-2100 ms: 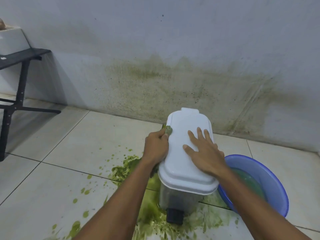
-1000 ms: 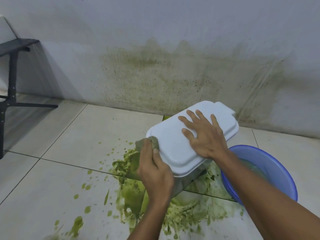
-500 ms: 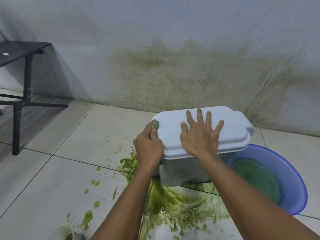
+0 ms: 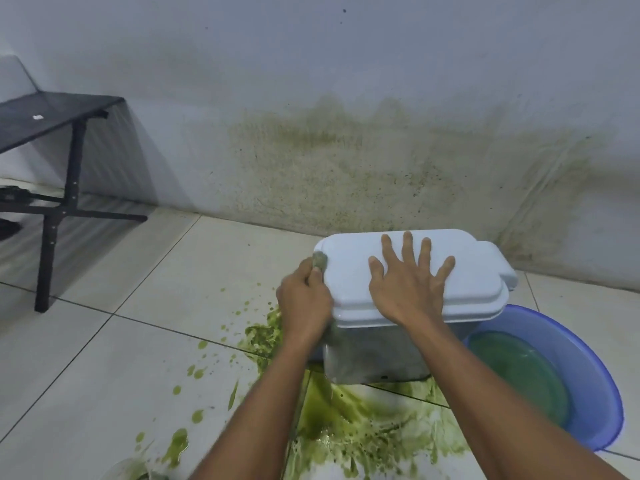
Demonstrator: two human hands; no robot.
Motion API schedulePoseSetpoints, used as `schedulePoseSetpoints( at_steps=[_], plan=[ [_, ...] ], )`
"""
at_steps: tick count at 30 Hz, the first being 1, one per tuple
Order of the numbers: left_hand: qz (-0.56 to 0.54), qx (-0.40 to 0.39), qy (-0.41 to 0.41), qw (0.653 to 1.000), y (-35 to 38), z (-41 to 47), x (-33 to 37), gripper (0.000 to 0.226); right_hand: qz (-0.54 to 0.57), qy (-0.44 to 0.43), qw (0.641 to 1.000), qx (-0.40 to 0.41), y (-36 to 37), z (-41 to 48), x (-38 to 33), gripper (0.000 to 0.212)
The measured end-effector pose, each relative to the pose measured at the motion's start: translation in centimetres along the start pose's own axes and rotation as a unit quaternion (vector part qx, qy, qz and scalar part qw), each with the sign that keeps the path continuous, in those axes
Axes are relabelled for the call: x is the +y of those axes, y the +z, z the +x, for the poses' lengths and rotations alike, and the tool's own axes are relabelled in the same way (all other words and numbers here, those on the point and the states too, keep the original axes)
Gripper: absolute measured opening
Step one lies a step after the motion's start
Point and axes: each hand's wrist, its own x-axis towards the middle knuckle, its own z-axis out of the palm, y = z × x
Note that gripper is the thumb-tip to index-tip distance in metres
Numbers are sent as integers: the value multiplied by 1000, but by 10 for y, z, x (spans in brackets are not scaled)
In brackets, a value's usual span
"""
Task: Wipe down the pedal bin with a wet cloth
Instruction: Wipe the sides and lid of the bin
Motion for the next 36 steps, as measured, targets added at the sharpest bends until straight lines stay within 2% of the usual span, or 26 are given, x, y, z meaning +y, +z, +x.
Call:
schedulePoseSetpoints(
  at_steps=[4, 6, 9, 11, 13, 15, 20, 23, 25, 27, 30, 32, 36],
  plan=[
    [33, -52, 17, 998, 0, 33, 6, 33, 15, -54, 997, -61, -20, 19, 15, 66],
    [37, -55, 34, 997, -1, 33, 1, 33, 45, -73, 995, -54, -37, 37, 47, 72],
    [25, -47, 41, 998, -1, 33, -2, 33, 10, -35, 999, -26, -51, 55, 115, 88],
    [29, -42, 47, 998, 4, 36, -4, 31, 43, -10, 998, -37, -50, 52, 145, 97],
    [39, -36, 54, 997, 11, 42, -3, 31, 149, 29, 988, -30, -42, 45, 150, 92],
    [57, -34, 49, 997, 15, 54, 3, 30, 208, 81, 975, 0, -37, 41, 142, 81],
    [59, -33, 14, 998, 5, 75, 9, 29, 252, 187, 948, 47, -20, 18, 121, 60],
    [31, 36, 32, 998, 6, 41, 0, 33, 242, 195, 949, 53, -18, 10, 111, 56],
    [1, 96, 30, 995, 14, 15, -3, 31, 194, 185, 963, 27, -22, 5, 108, 59],
    [-8, 120, 23, 992, 20, 10, -3, 31, 112, 122, 986, -3, -27, 4, 109, 63],
    [8, 76, 15, 997, 25, 29, 5, 33, 10, -26, 998, -58, -33, 5, 117, 64],
    [26, 44, 8, 999, 29, 46, 11, 33, 1, -40, 996, -82, -35, 0, 117, 73],
    [48, 15, 12, 999, 44, 70, 19, 40, -65, -54, 994, -72, -36, -6, 114, 91]
  ],
)
